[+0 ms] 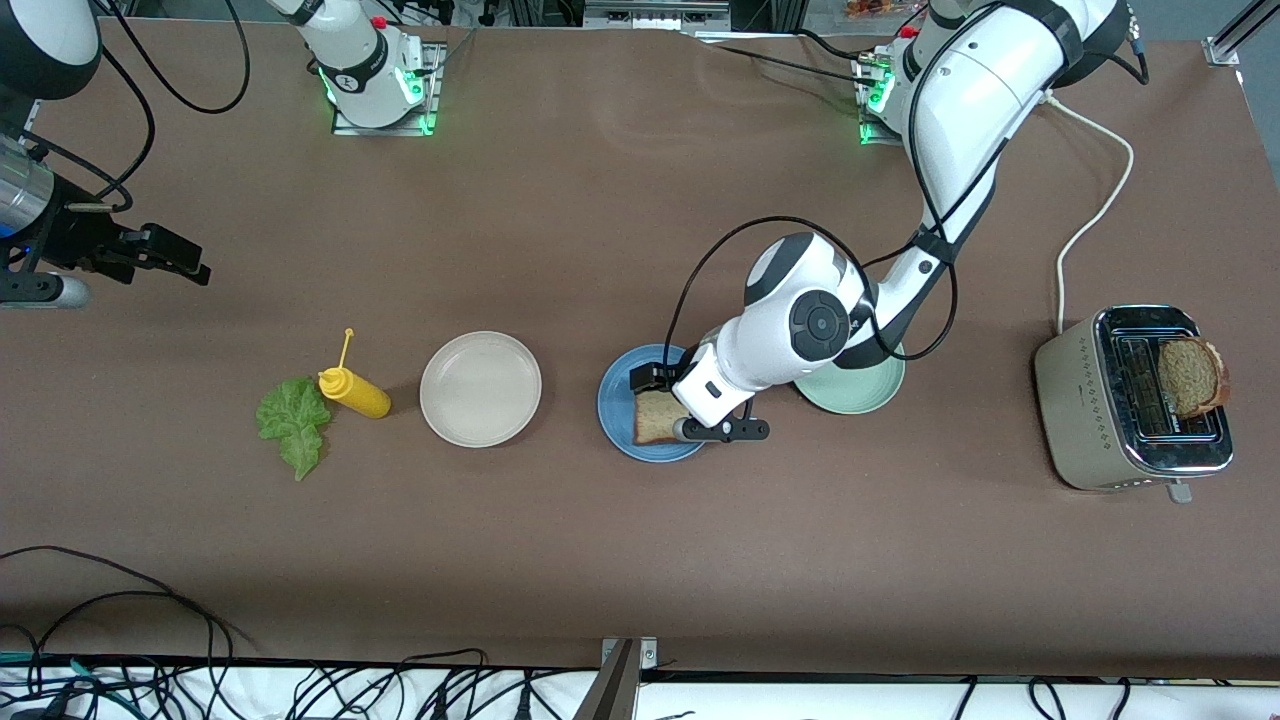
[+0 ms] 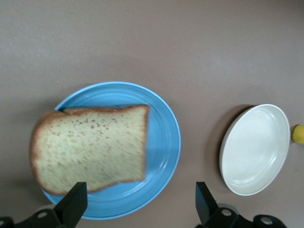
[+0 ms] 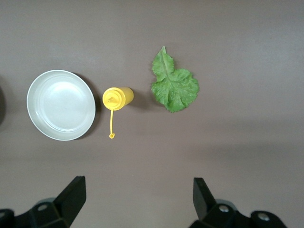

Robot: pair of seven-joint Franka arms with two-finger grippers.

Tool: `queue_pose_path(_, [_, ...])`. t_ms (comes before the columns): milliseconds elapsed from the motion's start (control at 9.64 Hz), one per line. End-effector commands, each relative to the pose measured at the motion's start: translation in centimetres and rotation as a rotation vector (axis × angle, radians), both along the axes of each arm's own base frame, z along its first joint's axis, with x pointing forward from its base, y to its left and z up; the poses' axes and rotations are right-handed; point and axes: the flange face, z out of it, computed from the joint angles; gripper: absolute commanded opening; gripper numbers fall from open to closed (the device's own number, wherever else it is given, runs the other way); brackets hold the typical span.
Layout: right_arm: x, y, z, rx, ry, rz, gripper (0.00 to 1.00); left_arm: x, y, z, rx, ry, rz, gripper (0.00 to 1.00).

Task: Make sandwich in blue plate with both arms
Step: 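Lower the bread onto the blue plate and open the left gripper, then raise the left gripper toward the toaster while the right gripper reaches the lettuce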

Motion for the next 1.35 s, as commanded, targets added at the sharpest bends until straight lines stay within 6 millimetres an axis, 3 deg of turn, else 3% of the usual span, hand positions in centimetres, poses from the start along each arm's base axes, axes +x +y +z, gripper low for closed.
queue_pose_path(0, [0.4,-0.1,0.2,0.006,0.005,0.018,1.0,0.1,1.1,2.3,0.094,-0.033,-0.054,1.0])
queue_pose_path(104, [0.4,-0.2,0.2,0.011,0.003,0.013,1.0,0.0,1.2,2.9,0.106,-0.033,-0.062,1.0])
queue_pose_path(415, [0.5,-0.4,-0.2,0.012,0.009,0.009,1.0,0.4,4.1,6.7,0.2,-0.043,-0.084,1.0])
queue_pose_path(726, [1.3,-0.8,-1.7,0.007,0.017,0.028,1.0,0.5,8.2,10.7,0.296,-0.015,-0.061,1.0])
queue_pose_path(1037, [2.7,-3.8,-3.4,-0.013,-0.025,0.139,1.0,0.5,11.5,13.7,0.361,0.0,-0.04,1.0])
queue_pose_path(1245, [3.7,-4.9,-5.1,-0.047,-0.034,0.16,1.0,0.9,13.7,16.0,0.386,-0.022,-0.01,1.0])
